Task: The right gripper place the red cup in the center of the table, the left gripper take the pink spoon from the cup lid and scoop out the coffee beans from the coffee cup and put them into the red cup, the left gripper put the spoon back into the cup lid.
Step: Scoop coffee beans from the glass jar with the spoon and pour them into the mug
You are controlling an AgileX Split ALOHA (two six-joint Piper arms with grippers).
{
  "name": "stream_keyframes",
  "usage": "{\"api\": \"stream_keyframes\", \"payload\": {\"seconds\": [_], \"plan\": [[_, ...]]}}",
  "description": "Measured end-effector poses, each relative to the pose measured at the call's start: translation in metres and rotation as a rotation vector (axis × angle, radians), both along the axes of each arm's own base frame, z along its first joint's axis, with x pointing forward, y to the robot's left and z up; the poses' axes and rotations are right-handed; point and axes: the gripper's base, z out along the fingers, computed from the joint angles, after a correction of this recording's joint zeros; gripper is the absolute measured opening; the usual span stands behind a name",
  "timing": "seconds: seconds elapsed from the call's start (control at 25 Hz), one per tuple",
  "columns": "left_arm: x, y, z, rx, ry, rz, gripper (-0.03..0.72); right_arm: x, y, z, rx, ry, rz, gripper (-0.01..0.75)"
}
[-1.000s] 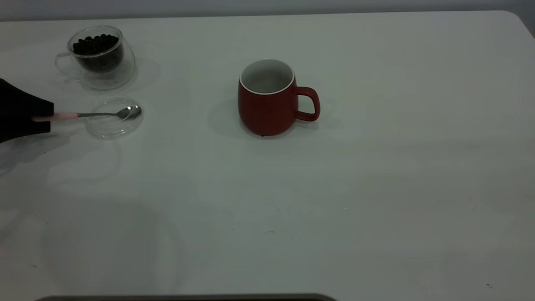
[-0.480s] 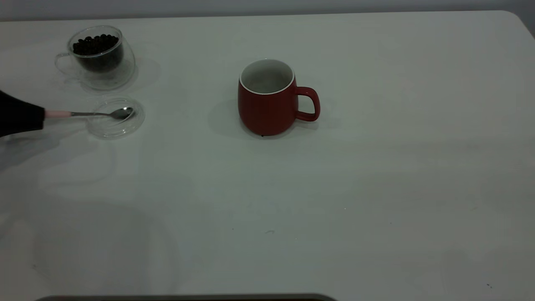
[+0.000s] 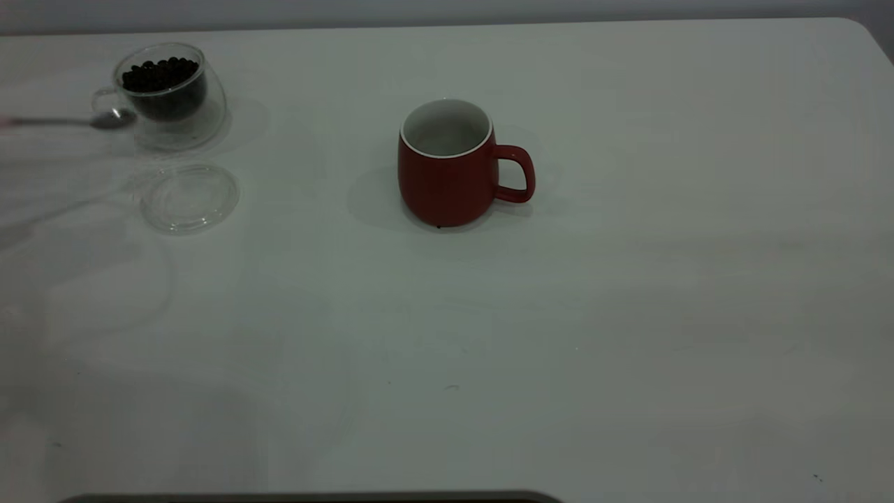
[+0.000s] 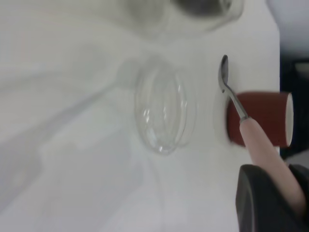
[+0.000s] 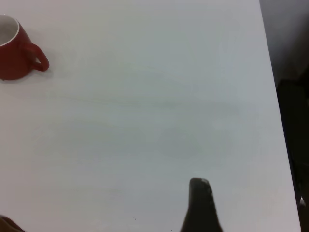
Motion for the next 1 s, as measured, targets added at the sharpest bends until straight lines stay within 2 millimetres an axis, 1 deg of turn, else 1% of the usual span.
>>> {"api": "stream_keyframes", "payload": {"seconds": [0.2,0.28,0.36,0.48,0.64,0.8,1.0], "plan": [[0.015,0.01,0.034,0.055,-0.102,0.018,0.127,0.0,0.0,0.0,0.0,0.0,0.0,0.59],[0.023,0.009,0.041,0.07,-0.126,0.005,0.127,0.0,0.0,0.0,0.0,0.0,0.0,0.59],[0.031,0.003,0.044,0.085,-0.14,-0.016,0.127,0.0,0.0,0.0,0.0,0.0,0.0,0.59],[0.045,-0.008,0.041,0.124,-0.148,-0.038,0.127,0.0,0.0,0.0,0.0,0.0,0.0,0.59],[0.062,-0.018,0.031,0.162,-0.155,-0.08,0.127,0.0,0.0,0.0,0.0,0.0,0.0,0.59],[0.074,-0.019,0.022,0.19,-0.161,-0.092,0.127,0.0,0.0,0.0,0.0,0.0,0.0,0.59],[0.083,-0.017,0.013,0.21,-0.169,-0.089,0.127,0.0,0.0,0.0,0.0,0.001,0.0,0.59]]}}
